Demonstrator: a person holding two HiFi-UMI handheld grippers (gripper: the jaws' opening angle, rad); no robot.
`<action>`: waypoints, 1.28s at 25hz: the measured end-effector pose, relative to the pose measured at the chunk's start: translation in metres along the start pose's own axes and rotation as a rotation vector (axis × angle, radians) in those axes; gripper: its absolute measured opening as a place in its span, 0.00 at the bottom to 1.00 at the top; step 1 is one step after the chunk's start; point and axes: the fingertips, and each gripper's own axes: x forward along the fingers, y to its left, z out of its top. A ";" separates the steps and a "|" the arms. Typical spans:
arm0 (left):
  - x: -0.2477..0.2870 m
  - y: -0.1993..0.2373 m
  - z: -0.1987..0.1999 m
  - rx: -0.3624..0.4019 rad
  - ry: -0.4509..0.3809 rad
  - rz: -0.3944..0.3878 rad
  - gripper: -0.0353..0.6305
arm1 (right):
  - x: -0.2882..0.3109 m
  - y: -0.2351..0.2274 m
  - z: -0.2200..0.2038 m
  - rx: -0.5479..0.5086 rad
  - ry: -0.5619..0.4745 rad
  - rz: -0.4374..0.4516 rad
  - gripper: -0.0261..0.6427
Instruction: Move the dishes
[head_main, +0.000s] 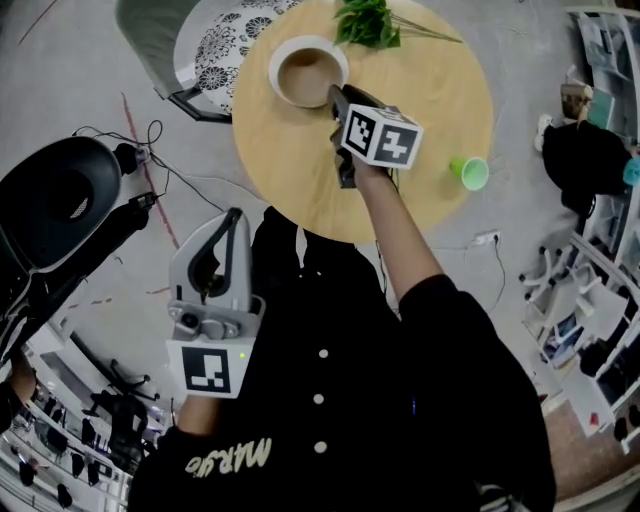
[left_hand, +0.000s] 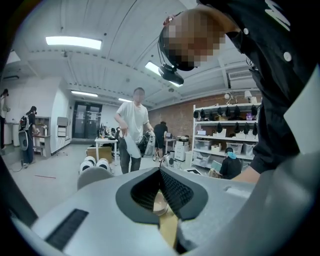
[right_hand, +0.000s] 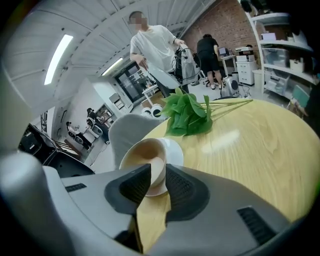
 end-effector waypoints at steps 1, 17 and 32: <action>-0.001 0.002 -0.003 -0.004 0.005 0.005 0.06 | 0.003 0.000 -0.001 0.009 0.007 -0.002 0.17; -0.007 0.005 -0.005 -0.009 0.020 0.012 0.06 | 0.007 -0.006 0.000 0.107 0.031 -0.027 0.04; -0.001 -0.002 0.010 0.027 -0.017 -0.039 0.06 | -0.030 -0.006 -0.009 0.127 0.048 -0.023 0.05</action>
